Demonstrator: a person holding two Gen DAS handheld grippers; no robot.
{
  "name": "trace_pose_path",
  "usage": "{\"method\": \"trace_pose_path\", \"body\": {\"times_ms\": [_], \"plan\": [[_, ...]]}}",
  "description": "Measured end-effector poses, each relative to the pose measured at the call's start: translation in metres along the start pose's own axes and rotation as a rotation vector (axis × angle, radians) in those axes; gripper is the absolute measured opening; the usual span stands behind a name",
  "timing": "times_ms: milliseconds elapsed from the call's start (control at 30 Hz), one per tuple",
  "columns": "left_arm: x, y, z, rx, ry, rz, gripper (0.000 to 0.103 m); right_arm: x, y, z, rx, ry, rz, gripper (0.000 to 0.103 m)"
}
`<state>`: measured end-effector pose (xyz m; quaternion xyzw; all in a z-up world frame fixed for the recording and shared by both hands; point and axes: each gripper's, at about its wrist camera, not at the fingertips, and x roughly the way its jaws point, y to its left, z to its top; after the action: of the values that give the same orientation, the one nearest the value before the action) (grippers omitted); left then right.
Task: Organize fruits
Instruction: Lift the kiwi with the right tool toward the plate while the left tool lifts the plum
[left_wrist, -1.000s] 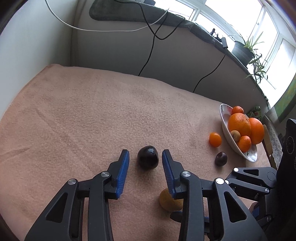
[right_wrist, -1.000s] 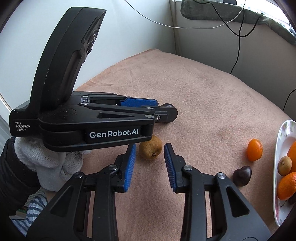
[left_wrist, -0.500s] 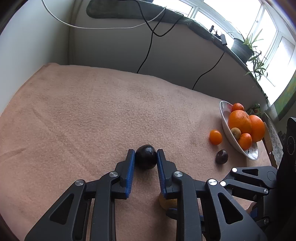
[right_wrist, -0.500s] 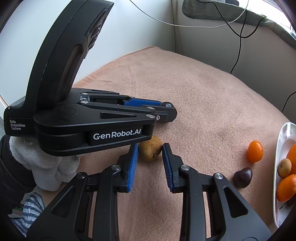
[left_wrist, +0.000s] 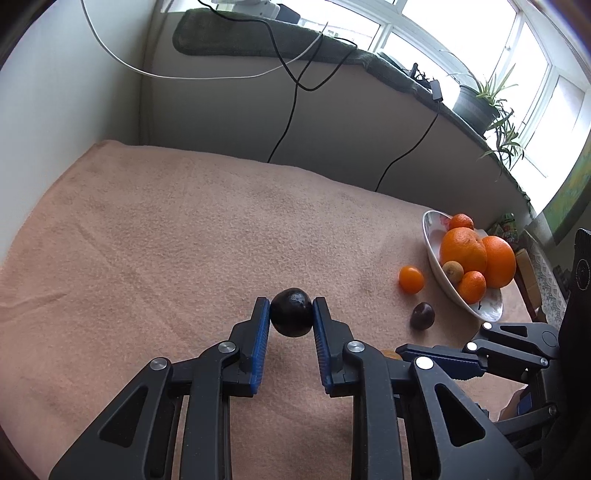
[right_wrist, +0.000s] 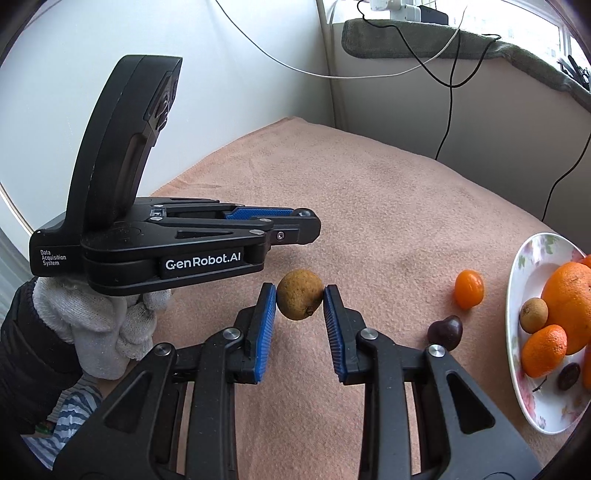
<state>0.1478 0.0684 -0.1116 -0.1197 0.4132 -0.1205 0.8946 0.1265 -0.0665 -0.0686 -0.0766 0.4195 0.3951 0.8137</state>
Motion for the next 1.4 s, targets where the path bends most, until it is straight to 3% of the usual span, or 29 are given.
{"method": "trace_pose_path", "body": {"times_ms": [700,1400], "plan": [[-0.037,-0.051,0.009,0.080,-0.096,-0.054,0.022,-0.097,-0.048,-0.021,0.095,-0.155,-0.110,0.028],[-0.016,-0.114,0.030,0.158,-0.096,-0.138,0.022,-0.155,-0.112,-0.060,0.231,-0.208,-0.231,0.028]]}}
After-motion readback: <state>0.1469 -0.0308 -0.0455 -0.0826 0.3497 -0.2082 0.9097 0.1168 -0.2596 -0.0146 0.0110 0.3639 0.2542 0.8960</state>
